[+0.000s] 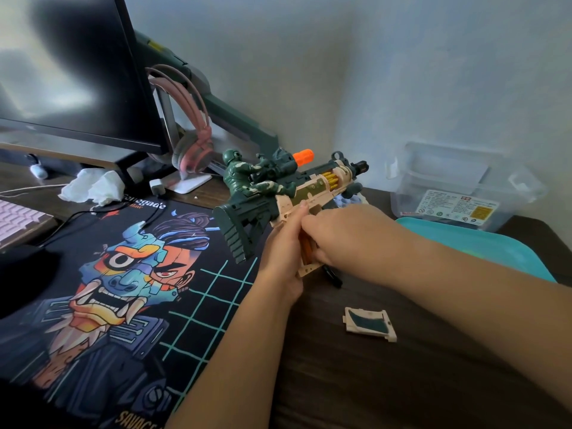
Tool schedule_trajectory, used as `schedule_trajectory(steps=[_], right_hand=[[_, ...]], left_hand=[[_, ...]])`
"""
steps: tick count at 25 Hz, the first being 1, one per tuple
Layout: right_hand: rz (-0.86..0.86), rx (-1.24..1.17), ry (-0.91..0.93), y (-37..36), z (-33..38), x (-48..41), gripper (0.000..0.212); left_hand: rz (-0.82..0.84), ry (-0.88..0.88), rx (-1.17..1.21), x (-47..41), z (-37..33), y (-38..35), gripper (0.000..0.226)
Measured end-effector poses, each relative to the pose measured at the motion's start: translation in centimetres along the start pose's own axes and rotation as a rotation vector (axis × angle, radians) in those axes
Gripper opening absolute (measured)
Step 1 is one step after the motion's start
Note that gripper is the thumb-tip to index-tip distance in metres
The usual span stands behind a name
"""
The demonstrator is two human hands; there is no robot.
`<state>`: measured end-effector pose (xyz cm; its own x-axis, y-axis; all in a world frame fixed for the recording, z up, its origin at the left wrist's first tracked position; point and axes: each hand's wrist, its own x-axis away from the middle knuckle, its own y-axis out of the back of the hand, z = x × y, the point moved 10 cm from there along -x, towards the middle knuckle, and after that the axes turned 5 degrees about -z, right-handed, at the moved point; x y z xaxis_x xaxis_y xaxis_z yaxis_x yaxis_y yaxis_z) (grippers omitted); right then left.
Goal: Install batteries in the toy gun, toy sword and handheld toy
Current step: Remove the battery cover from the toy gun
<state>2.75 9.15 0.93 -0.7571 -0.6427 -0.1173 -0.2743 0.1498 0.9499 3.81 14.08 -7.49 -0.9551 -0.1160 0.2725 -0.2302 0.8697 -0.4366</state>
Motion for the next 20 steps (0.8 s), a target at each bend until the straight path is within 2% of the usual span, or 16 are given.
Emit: schedule_trajectory(steps=[3,5,9,12,14,16,20], right_hand=[[-0.148,0.030,0.137,2.1,2.4,2.0,0.022],[-0.269,0.016,0.161,2.2,3.1,3.5,0.029],[-0.523,-0.007,0.091,0.9,2.5,4.8,0.035],[-0.669,-0.135,-0.033,0.9,1.9,5.6,0.035],[-0.743,-0.339,-0.164,0.8,1.0,6.0,0.033],[-0.764,-0.709,-0.417,0.1,-0.9,6.5,0.027],[-0.527,-1.517,-0.920,-5.8,-1.0,7.2,0.018]], left_hand=[[-0.037,0.016,0.056,-0.2,-0.2,0.3,0.035],[-0.052,0.020,0.064,-0.5,-0.3,0.5,0.037],[-0.054,0.020,0.090,-0.6,-0.7,0.1,0.028],[-0.061,0.003,0.095,-0.4,-1.1,0.2,0.026],[-0.074,0.002,0.089,-0.1,-1.1,0.3,0.027],[-0.104,-0.004,0.058,0.0,-0.9,0.6,0.024],[-0.117,-0.065,0.000,0.6,-0.9,0.3,0.027]])
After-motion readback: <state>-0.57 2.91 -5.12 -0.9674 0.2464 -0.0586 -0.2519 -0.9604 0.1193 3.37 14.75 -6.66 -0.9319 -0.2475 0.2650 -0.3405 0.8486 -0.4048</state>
